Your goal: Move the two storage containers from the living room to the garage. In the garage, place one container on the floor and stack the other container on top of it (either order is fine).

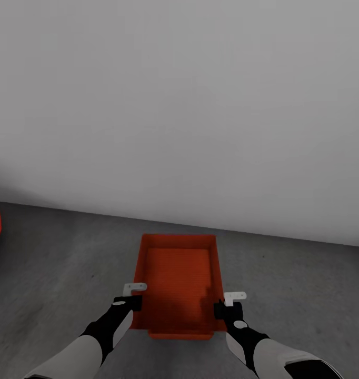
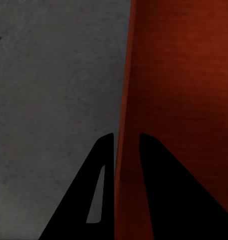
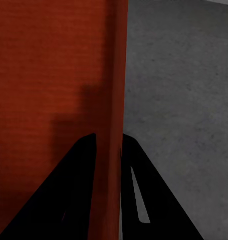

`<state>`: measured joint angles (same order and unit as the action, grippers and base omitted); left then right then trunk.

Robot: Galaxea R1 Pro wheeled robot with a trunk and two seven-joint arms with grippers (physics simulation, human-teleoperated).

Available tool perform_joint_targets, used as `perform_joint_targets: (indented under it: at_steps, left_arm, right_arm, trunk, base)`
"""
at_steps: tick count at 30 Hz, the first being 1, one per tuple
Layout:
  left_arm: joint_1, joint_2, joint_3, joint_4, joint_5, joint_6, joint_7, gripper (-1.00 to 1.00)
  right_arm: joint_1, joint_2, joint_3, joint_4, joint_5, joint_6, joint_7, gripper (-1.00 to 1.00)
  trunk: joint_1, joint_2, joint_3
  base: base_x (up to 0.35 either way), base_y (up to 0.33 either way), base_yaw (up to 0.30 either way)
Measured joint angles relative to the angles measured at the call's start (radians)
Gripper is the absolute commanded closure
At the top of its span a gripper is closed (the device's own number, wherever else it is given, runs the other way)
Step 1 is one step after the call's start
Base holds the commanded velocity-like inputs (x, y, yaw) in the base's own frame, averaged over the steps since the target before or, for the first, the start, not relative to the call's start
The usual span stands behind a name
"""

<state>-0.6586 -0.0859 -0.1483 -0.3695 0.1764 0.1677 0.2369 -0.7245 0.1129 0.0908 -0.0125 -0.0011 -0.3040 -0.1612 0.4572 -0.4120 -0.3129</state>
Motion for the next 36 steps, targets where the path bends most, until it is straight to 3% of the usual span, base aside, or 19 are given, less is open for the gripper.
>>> perform_joint_targets:
  at_steps: [36]
  left_arm:
    - [0.000, 0.000, 0.002, -0.002, -0.003, 0.002, -0.001, 1.00]
  right_arm:
    - [0.000, 0.000, 0.000, 0.000, -0.001, -0.001, 0.000, 1.00]
  trunk:
    - [0.138, -0.253, -0.113]
  base:
    - [0.000, 0.000, 0.000]
